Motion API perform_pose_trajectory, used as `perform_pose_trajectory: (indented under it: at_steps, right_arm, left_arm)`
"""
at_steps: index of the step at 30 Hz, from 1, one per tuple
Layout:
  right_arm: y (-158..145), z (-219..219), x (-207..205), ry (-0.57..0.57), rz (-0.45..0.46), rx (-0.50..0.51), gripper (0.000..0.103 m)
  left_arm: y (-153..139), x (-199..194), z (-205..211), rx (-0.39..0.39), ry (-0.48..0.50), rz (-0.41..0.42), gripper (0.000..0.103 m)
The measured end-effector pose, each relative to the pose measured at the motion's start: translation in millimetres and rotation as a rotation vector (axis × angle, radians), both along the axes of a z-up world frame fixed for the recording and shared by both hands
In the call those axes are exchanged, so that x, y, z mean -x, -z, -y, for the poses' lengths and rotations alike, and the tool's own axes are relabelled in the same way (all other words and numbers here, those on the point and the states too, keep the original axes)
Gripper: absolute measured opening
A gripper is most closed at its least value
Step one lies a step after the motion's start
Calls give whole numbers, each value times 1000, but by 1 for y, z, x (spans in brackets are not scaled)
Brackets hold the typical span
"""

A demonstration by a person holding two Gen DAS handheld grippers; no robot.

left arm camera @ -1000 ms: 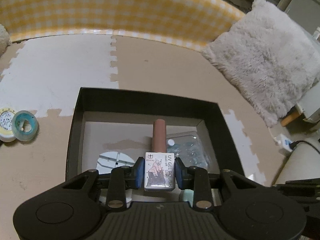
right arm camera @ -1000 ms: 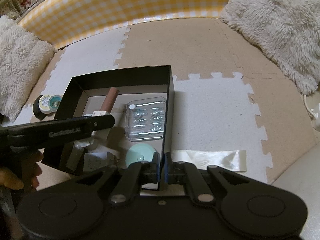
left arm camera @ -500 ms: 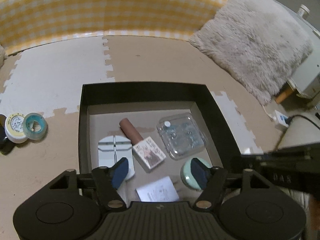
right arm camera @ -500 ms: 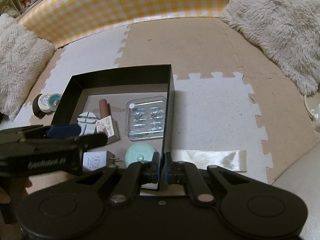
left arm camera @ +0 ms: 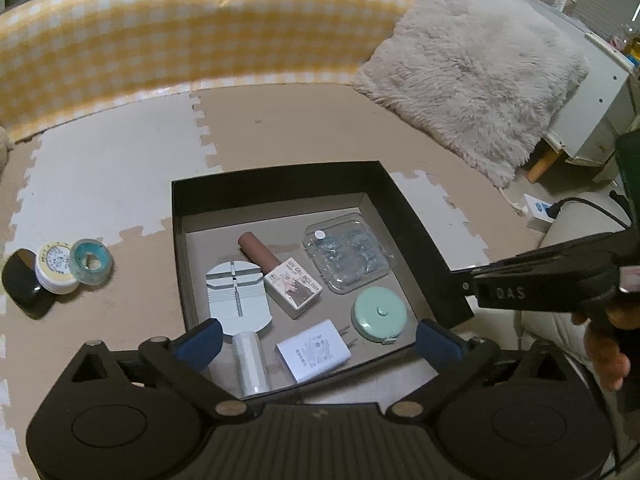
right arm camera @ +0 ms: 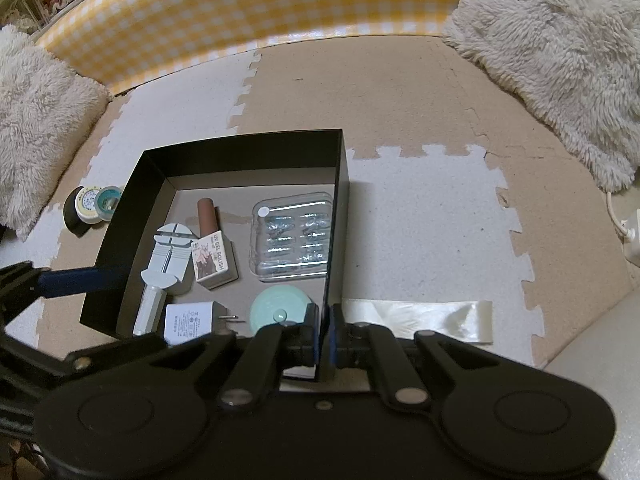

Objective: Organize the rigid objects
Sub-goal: 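Return the left gripper and grasp the black earbud case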

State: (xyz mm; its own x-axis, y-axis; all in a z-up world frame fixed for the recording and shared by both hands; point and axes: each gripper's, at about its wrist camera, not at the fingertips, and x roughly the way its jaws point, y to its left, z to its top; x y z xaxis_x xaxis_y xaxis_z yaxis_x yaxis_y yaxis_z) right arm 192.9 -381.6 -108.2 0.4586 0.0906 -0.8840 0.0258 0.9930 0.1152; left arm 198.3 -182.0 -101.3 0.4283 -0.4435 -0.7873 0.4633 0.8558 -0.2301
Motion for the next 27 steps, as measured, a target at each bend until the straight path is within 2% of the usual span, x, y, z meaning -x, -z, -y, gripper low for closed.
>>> perform_pose_trajectory:
  at_steps: [12,27]
  right_arm:
    - [0,0,0,-2,-1,6,6]
    - [0,0,0,-3,-1,7,6]
  left_arm:
    - [-15,12,-31,-20,13,36,103]
    - [-10,-11,-105,-87,-91,88,103]
